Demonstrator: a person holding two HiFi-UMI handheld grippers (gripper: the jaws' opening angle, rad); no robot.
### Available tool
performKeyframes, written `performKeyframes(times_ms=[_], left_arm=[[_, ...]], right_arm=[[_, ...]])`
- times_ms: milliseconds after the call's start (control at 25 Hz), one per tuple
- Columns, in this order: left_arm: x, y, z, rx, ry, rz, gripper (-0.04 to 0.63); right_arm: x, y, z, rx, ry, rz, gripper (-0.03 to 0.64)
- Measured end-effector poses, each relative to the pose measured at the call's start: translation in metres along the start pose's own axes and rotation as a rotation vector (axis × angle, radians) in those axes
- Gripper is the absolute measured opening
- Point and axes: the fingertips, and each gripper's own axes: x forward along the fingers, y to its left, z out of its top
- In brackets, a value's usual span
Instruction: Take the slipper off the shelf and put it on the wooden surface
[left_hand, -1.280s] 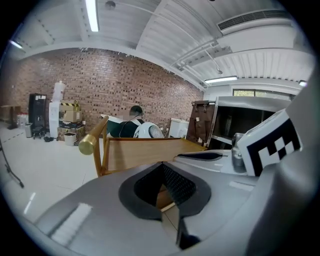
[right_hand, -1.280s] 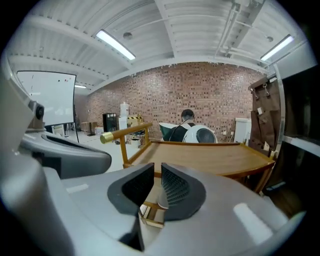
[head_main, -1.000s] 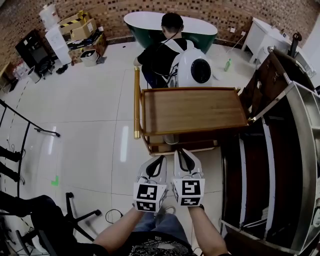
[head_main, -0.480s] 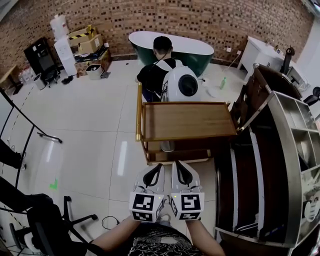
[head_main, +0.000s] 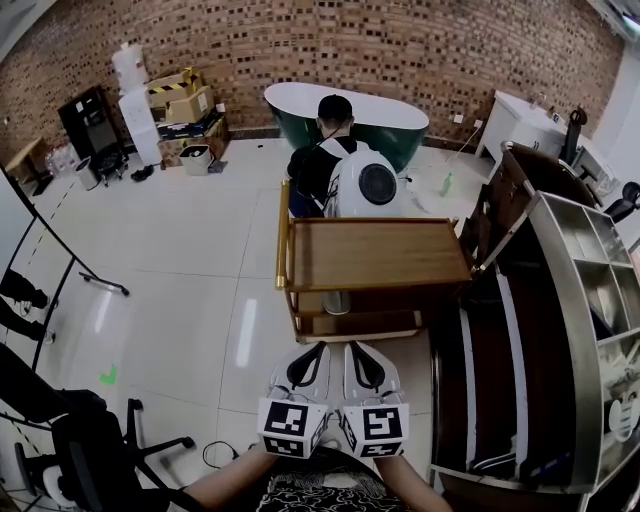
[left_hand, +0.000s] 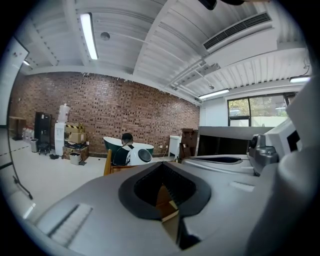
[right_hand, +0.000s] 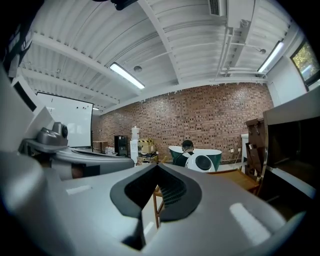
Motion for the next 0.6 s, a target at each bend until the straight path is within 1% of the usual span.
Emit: performKeyframes(times_ms=[320, 600], left_arm=[[-0.001, -0.004, -0.009, 0.012, 0.017, -0.016, 0.006], [-0.002, 0.001, -0.012, 0.000, 0.027, -0.022, 0.005]], right_arm=[[-0.002, 0.005, -0.008, 0.011, 0.018, 0.005, 0.000], [0.003, 0.008, -0.011, 0.006, 0.022, 0.004, 0.000]])
